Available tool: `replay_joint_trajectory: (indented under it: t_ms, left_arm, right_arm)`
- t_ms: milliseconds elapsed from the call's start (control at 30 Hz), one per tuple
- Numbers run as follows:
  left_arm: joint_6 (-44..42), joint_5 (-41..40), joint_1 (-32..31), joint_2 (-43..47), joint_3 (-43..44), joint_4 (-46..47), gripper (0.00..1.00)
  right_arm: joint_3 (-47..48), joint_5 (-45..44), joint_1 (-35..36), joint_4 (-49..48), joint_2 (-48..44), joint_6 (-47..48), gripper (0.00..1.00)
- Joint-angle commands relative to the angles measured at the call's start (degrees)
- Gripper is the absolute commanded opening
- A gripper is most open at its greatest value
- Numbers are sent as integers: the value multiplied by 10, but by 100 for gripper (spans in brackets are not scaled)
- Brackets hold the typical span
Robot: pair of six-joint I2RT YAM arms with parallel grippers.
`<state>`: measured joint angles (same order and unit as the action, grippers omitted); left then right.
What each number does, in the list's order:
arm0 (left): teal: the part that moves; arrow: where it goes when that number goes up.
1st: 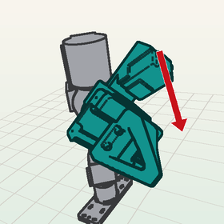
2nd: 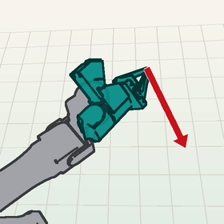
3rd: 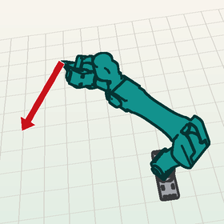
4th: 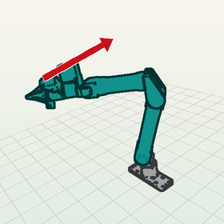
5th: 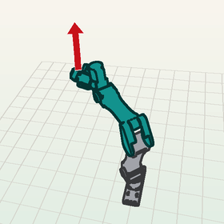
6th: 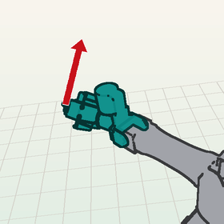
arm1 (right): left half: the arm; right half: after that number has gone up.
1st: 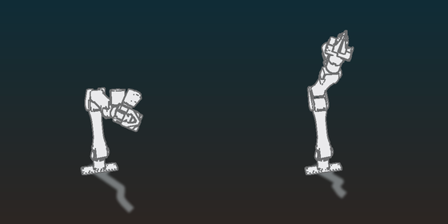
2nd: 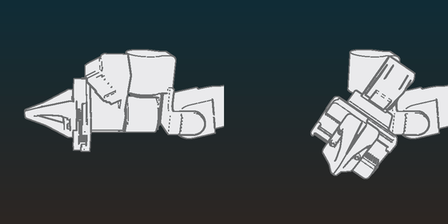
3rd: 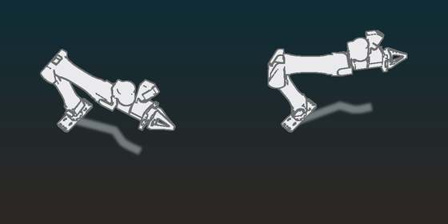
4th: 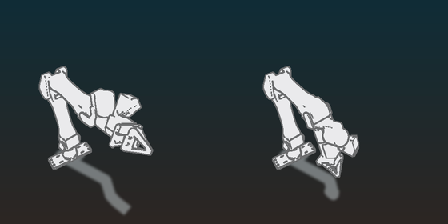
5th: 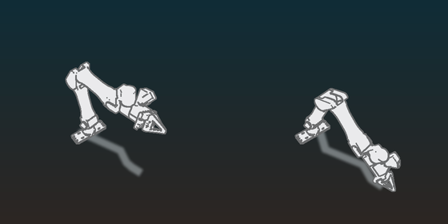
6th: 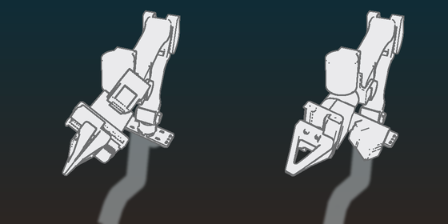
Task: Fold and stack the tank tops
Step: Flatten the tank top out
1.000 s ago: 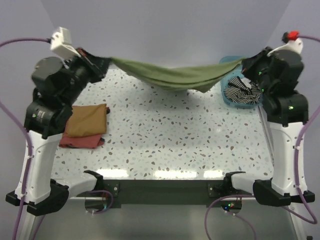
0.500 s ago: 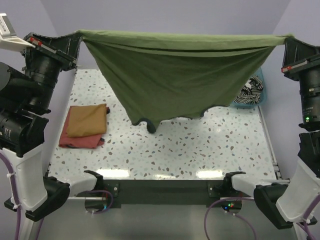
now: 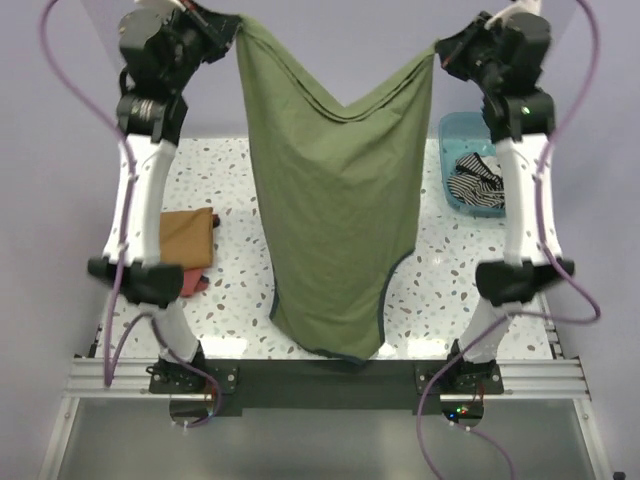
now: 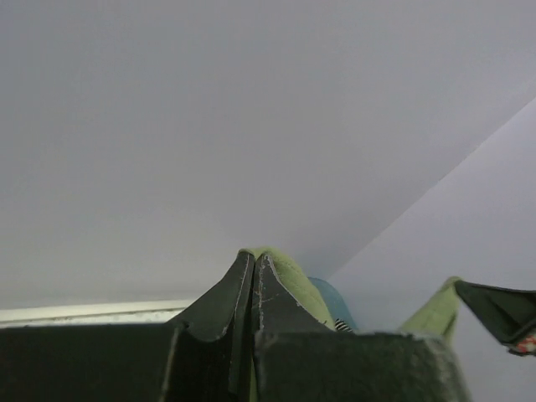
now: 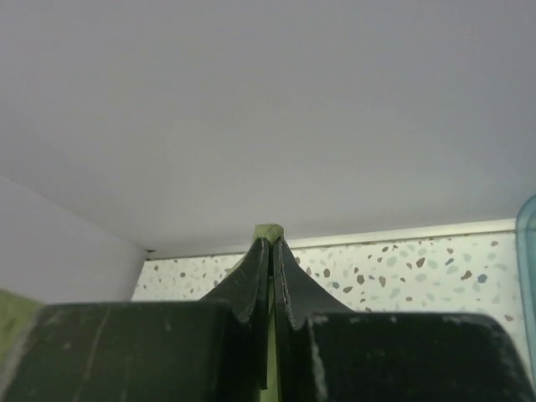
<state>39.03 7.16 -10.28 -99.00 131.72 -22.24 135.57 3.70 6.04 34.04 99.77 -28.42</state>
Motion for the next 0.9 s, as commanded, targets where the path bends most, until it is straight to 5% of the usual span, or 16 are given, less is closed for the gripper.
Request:
replay_joint_trajectory:
  t_ms: [0, 67, 233, 400, 500, 600, 733, 867]
  left_arm:
    - [83, 137, 61, -125, 134, 133, 0]
    - [130, 179, 94, -148, 146, 213, 0]
    - [246, 203, 167, -111, 107, 479, 0]
    - [365, 217, 261, -111, 105, 565, 0]
    - [378, 251, 270, -82, 18, 605, 0]
    - [388, 292, 268, -28, -135, 652, 0]
    - [372, 324, 264, 84, -463, 689, 0]
    - [333, 331, 242, 234, -724, 604, 0]
  right_arm:
    - [153, 53, -2, -38, 95, -12, 0]
    - [191, 48, -2, -59, 113, -24, 0]
    - [109, 7, -2, -187, 34, -13, 0]
    - [68, -12, -8, -192, -22, 6, 0]
    - [-12, -10, -9, -181, -60, 9, 0]
    - [-152, -13, -9, -194, -112, 9, 0]
    - [-324, -9, -9, -195, -172, 7, 0]
    - [-493, -5, -9, -154, -230, -9, 0]
